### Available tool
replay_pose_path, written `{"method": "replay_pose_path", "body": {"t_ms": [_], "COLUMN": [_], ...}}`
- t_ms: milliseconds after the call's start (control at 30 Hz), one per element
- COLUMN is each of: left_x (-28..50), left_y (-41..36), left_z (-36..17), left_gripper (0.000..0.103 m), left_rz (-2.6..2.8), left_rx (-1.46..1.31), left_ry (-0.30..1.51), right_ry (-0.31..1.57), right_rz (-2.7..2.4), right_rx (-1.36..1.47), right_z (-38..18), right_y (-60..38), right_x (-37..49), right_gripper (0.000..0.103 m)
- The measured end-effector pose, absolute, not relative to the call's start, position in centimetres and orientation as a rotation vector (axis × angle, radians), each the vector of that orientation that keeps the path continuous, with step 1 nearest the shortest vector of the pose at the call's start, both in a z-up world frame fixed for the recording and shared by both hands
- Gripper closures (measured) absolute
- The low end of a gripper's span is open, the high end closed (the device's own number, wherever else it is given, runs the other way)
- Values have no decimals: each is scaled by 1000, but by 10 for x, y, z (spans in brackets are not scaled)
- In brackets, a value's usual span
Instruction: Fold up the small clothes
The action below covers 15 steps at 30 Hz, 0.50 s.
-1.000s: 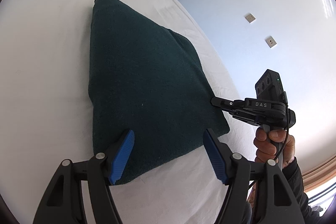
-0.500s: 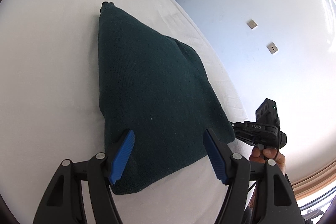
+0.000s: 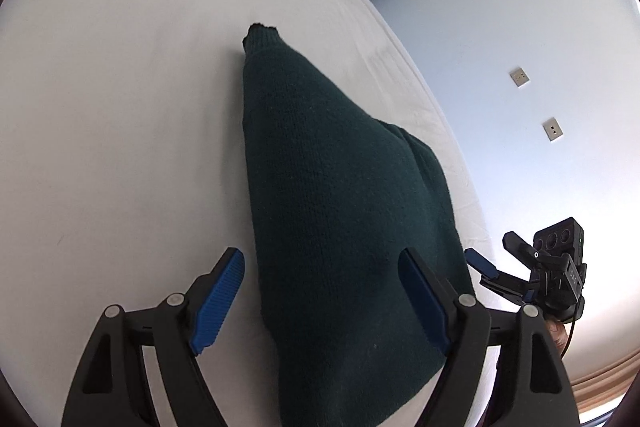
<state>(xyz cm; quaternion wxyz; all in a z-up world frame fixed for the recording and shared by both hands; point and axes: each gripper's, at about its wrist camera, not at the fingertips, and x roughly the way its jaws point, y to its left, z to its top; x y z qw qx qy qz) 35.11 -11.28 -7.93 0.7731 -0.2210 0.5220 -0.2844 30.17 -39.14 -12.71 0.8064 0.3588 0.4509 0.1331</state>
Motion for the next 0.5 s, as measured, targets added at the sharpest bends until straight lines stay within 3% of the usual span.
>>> {"method": "replay_pose_path", "body": {"t_ms": [167,233,367,500], "left_x": [369,372,377,376], "left_y": [-127,-137,-157,-166], "left_z": [-99,-100,-95,-90], "left_gripper": [22,23,43,52], "left_rz": [-633,-620,-579,-560], "left_rx": [-492,-449,-346,-266], "left_ry": [1208,1227,1271,1266], "right_ry": [1149,1195,1207,1213], "right_rz": [296,286,257,210], "right_rx": [733,727,720,562], "right_z": [-158,-173,-185,-180], "right_y": [-372,-368,-360,-336], "right_x": [344,357,377,385], "right_gripper": [43,59,68,77]}}
